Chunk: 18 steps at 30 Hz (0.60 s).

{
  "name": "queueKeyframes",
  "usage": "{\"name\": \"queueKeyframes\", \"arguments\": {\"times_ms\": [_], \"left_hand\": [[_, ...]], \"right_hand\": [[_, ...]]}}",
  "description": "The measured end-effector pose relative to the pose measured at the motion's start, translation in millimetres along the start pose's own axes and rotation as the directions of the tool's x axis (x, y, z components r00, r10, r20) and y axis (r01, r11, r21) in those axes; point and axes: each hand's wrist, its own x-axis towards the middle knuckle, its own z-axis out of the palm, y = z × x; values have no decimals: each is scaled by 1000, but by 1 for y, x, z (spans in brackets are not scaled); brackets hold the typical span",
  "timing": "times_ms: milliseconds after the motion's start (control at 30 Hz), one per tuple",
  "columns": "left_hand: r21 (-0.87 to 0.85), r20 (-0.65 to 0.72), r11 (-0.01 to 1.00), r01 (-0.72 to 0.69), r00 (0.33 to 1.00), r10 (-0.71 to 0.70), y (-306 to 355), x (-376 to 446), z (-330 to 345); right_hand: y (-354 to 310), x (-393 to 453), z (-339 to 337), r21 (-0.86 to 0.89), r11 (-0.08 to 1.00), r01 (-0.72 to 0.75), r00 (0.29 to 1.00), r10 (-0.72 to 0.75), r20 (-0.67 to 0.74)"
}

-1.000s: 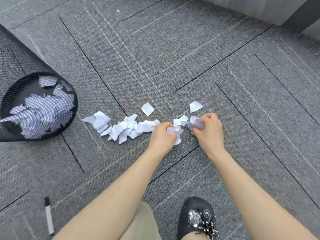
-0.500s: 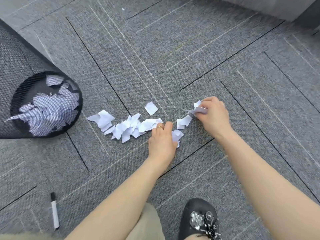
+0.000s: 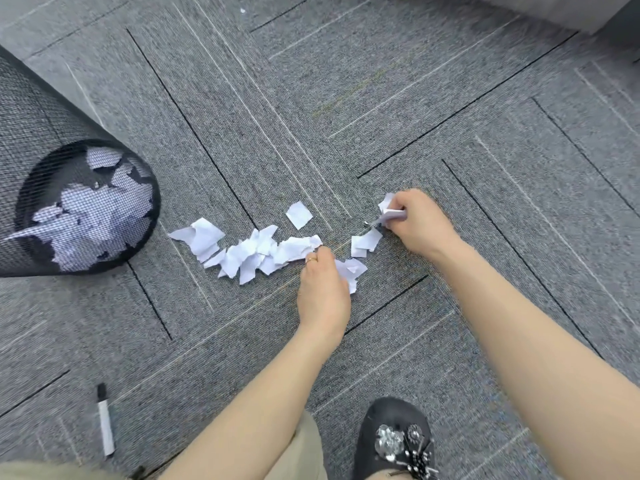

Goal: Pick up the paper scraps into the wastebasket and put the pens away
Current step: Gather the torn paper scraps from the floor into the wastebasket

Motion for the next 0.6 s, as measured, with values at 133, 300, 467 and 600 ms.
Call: {"name": "queueKeyframes", "arguments": {"times_ms": [133,300,467,600], "left_hand": [[-23,7,1000,-9,1000,9,-1,0,2],[-2,-10,997,-72,997,72,-4,-1,2],[56,13,991,-124,992,123,-9,-5,1],[-87,40,992,-88,995,91,-23,-6,-6]], "right_hand": [[-3,-8,-3,160,987,-26,998,33,-46],[-22,-33,0,355,929,-106,990,64,129],[-29,-51,28,75,991,-113,976,96,195],[-27,-56,46,29,993,-113,993,112,29]]}}
